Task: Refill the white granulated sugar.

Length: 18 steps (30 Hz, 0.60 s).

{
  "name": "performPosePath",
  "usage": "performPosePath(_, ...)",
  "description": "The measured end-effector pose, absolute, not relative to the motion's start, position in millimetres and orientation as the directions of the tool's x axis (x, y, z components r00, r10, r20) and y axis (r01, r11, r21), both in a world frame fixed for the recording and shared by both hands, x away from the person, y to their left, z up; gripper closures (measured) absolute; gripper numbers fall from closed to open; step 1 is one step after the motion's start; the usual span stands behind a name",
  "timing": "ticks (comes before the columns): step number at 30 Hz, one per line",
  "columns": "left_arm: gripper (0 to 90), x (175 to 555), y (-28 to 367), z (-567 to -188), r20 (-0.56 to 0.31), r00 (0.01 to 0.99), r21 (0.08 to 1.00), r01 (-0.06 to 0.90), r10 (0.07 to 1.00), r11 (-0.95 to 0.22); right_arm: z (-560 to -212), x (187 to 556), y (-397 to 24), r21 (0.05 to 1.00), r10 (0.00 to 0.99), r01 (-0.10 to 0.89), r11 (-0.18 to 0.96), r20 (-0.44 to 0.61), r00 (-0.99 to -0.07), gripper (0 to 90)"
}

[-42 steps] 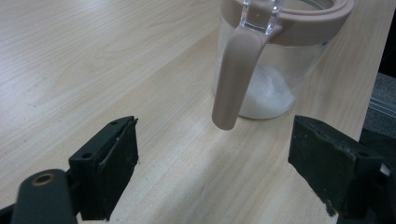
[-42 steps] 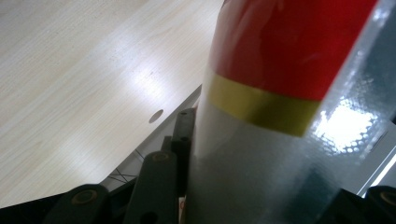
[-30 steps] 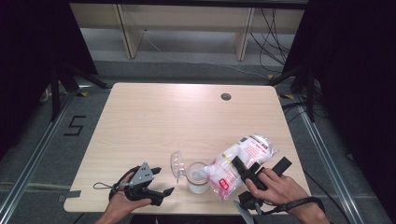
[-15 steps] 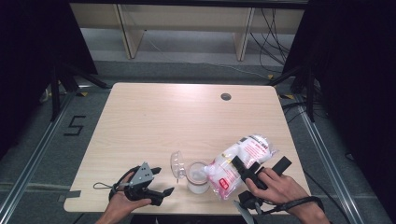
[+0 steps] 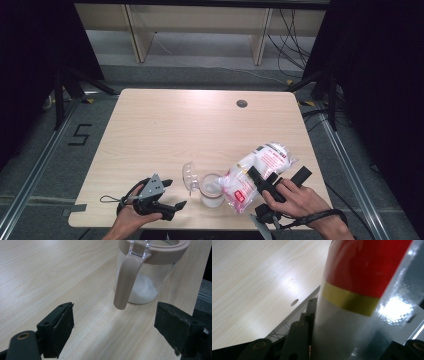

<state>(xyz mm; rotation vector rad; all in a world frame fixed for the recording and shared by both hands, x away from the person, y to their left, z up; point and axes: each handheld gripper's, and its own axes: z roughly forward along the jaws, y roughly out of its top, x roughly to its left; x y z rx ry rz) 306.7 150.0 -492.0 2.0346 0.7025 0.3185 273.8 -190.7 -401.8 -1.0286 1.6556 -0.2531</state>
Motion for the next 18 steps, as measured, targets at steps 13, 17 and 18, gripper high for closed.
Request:
performPosePath(13, 15.5, 306.0, 149.4, -492.7, -0.067, 0.796, 0.843, 0.368, 0.602, -0.392, -399.1, 273.3, -190.4, -0.637, -0.736, -0.494, 0.592, -0.677, -0.008, 72.2)
performPosePath(17, 15.5, 305.7, 149.3, -492.4, -0.068, 0.794, 0.842, 0.371, 0.604, -0.392, -398.6, 273.3, -190.6, -0.641, -0.739, -0.493, 0.588, -0.674, -0.005, 72.3)
performPosePath(18, 15.5, 305.7, 149.3, -492.4, -0.068, 0.794, 0.842, 0.370, 0.604, -0.392, -398.3, 273.4, -190.5, -0.642, -0.740, -0.493, 0.587, -0.672, -0.005, 72.4)
